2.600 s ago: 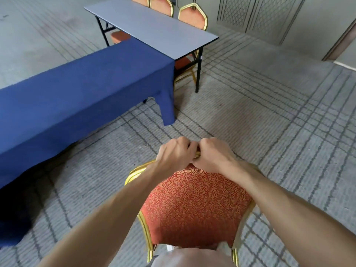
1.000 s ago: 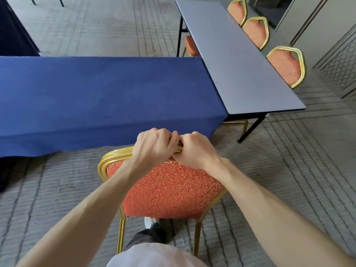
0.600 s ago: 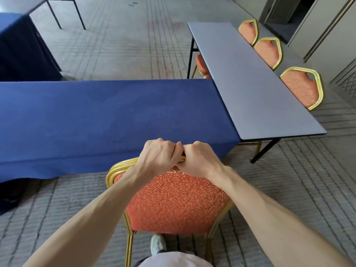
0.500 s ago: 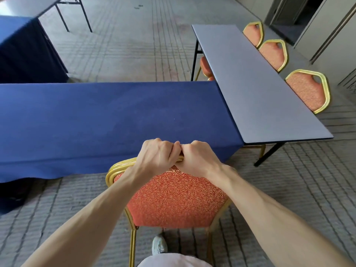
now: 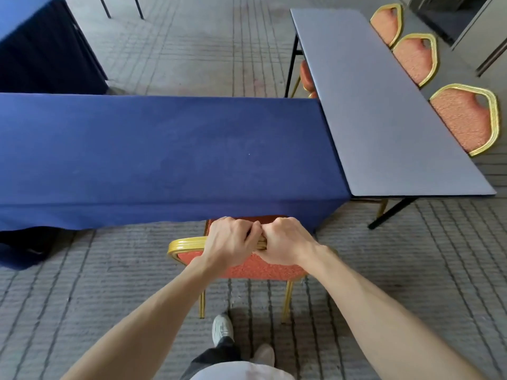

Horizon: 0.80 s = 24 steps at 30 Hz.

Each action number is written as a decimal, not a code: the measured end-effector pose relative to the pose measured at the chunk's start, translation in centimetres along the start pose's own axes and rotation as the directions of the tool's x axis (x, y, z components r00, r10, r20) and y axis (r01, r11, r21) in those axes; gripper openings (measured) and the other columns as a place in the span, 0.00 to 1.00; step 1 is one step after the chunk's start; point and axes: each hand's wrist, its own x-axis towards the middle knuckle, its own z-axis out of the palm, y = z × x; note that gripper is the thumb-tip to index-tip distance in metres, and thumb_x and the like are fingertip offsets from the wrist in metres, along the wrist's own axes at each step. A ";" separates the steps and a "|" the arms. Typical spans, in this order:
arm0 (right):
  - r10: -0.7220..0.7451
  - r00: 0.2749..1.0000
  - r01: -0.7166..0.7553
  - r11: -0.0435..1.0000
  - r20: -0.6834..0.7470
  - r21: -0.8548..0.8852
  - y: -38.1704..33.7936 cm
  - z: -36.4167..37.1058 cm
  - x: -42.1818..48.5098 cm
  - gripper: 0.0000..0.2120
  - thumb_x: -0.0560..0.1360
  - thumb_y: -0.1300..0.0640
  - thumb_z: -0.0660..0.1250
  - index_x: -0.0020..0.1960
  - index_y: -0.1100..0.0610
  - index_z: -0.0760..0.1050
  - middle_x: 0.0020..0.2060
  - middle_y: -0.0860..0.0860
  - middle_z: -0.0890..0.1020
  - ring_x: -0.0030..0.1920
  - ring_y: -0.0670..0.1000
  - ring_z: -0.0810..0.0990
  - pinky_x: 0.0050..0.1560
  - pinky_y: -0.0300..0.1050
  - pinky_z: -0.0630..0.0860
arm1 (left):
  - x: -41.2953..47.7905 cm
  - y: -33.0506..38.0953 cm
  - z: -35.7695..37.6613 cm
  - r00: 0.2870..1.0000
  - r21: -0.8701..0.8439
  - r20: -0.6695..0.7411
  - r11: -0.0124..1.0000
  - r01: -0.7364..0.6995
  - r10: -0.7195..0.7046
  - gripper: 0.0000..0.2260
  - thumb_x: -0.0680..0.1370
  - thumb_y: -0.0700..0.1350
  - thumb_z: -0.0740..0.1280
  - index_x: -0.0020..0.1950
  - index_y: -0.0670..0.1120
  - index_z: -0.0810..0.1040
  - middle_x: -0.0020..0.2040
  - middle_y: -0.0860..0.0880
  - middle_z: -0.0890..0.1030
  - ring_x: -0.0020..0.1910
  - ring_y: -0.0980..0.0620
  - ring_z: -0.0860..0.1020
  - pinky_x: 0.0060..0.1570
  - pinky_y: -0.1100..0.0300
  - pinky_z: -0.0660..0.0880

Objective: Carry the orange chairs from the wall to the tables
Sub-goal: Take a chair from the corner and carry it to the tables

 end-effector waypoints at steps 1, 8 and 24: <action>-0.012 1.000 0.012 1.000 -0.007 0.021 0.0 0.1 -0.2 0.13 0.74 0.46 0.64 0.36 0.53 0.76 0.31 0.50 0.81 0.30 0.54 0.75 0.34 0.44 0.68 | -0.2 0.1 -0.1 1.000 0.007 0.002 1.000 -0.004 0.004 0.23 0.79 0.52 0.56 0.26 0.44 0.62 0.21 0.49 0.63 0.23 0.48 0.63 0.26 0.58 0.54; -0.057 0.992 0.062 0.997 -0.109 0.041 0.5 1.5 0.7 0.12 0.69 0.48 0.69 0.31 0.53 0.73 0.25 0.50 0.78 0.25 0.55 0.72 0.31 0.42 0.64 | -0.8 -0.2 -0.4 1.000 -0.022 -0.028 1.000 -0.008 0.008 0.21 0.82 0.50 0.54 0.29 0.47 0.59 0.21 0.51 0.60 0.23 0.47 0.59 0.34 0.54 0.63; 0.157 0.986 -0.160 0.985 0.050 0.068 0.8 -1.4 3.6 0.19 0.72 0.47 0.66 0.26 0.52 0.65 0.21 0.46 0.71 0.27 0.50 0.72 0.32 0.43 0.64 | 3.6 -1.1 0.0 0.996 0.003 -0.085 0.999 -0.036 0.036 0.25 0.81 0.51 0.53 0.25 0.44 0.61 0.19 0.50 0.64 0.20 0.44 0.62 0.34 0.51 0.70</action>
